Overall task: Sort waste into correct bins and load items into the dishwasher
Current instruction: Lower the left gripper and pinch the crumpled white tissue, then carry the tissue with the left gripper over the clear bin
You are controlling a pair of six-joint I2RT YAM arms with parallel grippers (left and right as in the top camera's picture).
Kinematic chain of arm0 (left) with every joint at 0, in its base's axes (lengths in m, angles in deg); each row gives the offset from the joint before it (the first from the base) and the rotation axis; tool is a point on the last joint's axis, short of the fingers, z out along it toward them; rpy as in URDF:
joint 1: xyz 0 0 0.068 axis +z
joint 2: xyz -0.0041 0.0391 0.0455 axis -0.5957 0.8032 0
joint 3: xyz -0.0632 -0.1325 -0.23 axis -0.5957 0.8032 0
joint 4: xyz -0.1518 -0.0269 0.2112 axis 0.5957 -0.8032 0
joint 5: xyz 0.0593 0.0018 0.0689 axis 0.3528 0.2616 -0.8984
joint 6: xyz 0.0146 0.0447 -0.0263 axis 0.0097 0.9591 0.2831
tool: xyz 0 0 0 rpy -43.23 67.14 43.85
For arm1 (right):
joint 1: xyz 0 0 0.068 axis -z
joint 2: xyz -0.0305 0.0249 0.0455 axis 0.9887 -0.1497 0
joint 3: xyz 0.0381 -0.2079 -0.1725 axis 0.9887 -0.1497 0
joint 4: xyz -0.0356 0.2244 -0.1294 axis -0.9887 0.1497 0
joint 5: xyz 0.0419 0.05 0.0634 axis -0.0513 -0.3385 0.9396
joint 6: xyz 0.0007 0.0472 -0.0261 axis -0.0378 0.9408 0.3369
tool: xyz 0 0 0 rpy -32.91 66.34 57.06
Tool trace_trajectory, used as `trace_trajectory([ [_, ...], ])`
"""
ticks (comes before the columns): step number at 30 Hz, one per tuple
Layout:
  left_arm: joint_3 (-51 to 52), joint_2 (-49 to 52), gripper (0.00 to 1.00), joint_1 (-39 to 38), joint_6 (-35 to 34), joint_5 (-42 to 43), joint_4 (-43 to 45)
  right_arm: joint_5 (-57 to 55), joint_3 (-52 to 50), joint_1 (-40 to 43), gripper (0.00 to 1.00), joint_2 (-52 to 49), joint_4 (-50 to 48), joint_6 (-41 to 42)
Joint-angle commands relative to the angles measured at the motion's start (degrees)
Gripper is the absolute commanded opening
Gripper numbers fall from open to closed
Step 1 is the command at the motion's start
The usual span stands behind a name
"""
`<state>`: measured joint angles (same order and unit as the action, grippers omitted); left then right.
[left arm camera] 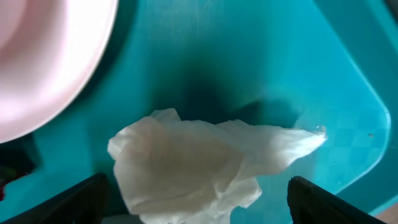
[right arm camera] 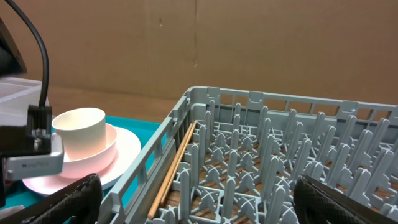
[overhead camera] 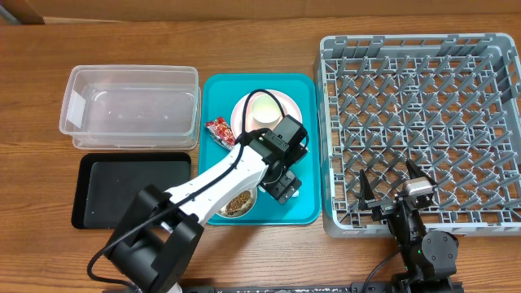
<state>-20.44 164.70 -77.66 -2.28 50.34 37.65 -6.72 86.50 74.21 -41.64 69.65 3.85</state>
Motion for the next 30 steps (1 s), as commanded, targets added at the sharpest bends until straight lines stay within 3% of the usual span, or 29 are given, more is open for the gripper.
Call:
trace_trajectory([
  [1,-0.9,2.4,0.93,0.3,1.4,0.6,-0.2,-0.5,-0.6,-0.3,1.0,0.7,-0.4,0.0],
  [7,-0.9,4.2,0.89,0.3,1.4,0.6,1.0,-0.5,-0.6,-0.3,1.0,0.7,-0.4,0.0],
  [12,-0.9,4.3,0.65,0.3,1.4,0.6,1.5,-0.5,-0.6,-0.3,1.0,0.7,-0.4,0.0],
  [15,-0.9,4.3,0.56,0.3,1.4,0.6,1.6,-0.5,-0.6,-0.3,1.0,0.7,-0.4,0.0],
  [16,-0.9,4.3,0.5,0.3,1.4,0.6,1.6,-0.5,-0.6,-0.3,1.0,0.7,-0.4,0.0],
  [18,-0.9,4.3,0.19,0.3,1.4,0.6,1.6,-0.5,-0.6,-0.3,1.0,0.7,-0.4,0.0],
  [20,-0.9,4.3,0.04,0.3,1.4,0.4,1.6,-0.5,-0.6,-0.3,1.0,0.7,-0.4,0.0],
  [30,-4.9,3.8,0.04,0.3,1.3,0.4,-1.4,-0.5,-0.6,-0.3,1.0,0.7,-0.4,0.0],
])
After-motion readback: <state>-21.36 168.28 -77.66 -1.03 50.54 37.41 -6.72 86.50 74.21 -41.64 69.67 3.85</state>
